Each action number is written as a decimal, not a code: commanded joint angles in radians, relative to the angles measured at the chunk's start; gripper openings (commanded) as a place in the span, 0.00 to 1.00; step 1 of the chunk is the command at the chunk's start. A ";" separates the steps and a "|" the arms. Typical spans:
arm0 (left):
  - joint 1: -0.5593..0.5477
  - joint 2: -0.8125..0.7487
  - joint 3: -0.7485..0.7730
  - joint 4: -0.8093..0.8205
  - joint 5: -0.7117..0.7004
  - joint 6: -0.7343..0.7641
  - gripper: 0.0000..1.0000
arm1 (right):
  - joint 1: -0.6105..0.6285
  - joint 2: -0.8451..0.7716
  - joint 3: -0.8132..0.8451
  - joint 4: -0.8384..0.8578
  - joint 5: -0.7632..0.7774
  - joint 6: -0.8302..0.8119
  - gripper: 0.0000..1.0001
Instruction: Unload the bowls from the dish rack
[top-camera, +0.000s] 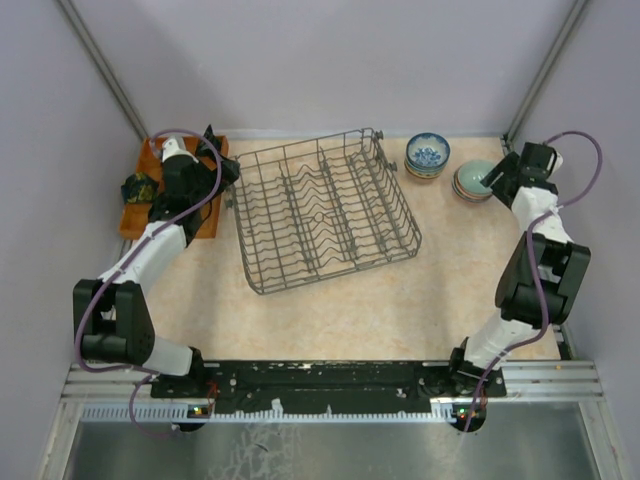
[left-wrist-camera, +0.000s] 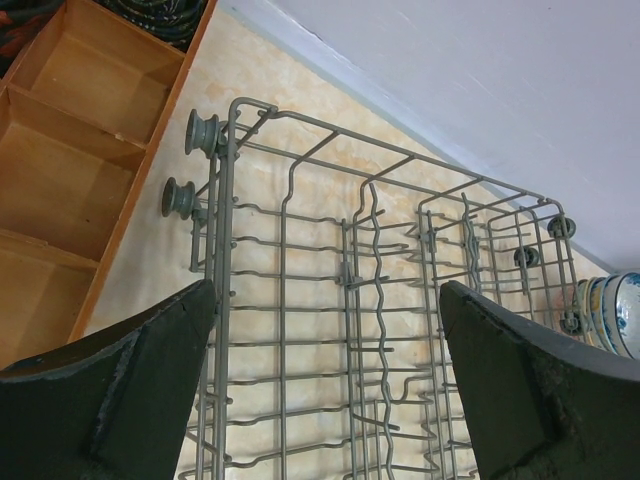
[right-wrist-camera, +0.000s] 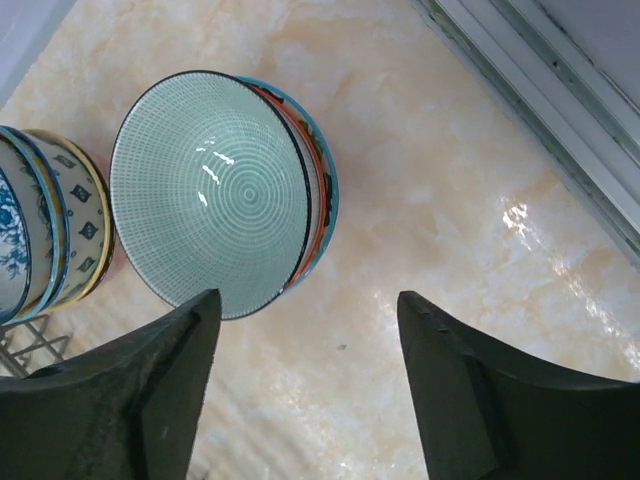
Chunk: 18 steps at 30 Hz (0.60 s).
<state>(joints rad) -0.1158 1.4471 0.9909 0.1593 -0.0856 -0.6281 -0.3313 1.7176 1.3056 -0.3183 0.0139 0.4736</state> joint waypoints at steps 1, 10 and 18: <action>-0.001 -0.021 0.026 0.034 0.011 -0.008 0.99 | 0.004 -0.126 -0.039 0.045 0.024 0.003 0.77; -0.002 -0.050 -0.013 0.028 0.027 -0.025 0.99 | 0.144 -0.314 -0.159 0.066 0.076 0.004 0.99; -0.001 -0.206 -0.201 0.072 0.061 -0.020 0.99 | 0.291 -0.606 -0.384 0.112 0.147 0.020 0.99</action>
<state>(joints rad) -0.1158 1.3331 0.8799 0.1795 -0.0532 -0.6476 -0.0944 1.2606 0.9958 -0.2646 0.0963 0.4797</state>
